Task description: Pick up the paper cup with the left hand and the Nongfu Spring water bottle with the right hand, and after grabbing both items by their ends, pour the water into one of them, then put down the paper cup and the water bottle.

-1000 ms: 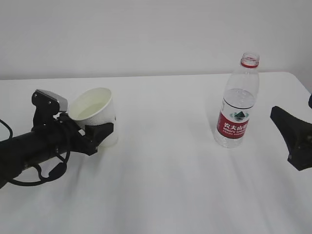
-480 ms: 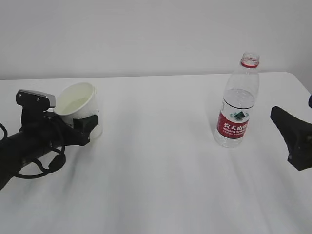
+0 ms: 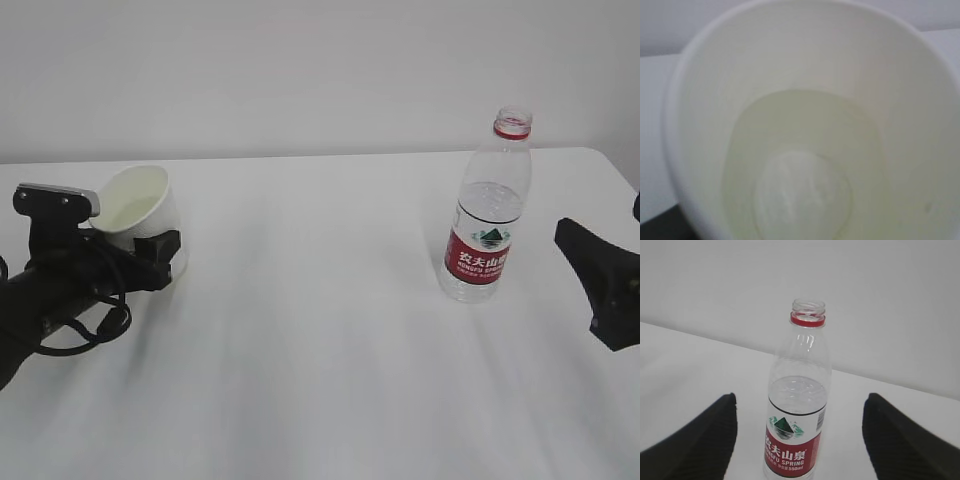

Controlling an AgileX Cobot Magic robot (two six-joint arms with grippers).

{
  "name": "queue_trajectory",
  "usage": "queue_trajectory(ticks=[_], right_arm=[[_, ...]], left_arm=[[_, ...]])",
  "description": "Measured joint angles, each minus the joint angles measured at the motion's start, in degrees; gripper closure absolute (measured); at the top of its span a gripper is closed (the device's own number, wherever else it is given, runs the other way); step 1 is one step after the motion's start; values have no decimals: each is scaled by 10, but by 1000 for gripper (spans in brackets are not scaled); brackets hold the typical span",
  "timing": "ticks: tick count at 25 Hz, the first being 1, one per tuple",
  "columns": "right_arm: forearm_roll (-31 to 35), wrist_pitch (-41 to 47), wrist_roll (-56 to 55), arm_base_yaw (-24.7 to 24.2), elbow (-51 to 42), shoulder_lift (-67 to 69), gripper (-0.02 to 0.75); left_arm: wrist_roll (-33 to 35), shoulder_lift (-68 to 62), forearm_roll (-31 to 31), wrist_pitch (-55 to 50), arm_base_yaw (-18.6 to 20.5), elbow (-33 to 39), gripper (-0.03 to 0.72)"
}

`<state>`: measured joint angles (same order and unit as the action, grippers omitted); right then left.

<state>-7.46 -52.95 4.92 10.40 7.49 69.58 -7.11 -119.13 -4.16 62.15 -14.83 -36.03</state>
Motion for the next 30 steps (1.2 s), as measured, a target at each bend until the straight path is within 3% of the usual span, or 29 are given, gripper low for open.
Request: queue_trajectory(ticks=[26,30], right_arm=[[0,0,5,0,0,0,145],[0,0,5,0,0,0,145]], left_arm=[[1,0,6,-37,0,0,185],[2,0,4,-37,0,0,142]])
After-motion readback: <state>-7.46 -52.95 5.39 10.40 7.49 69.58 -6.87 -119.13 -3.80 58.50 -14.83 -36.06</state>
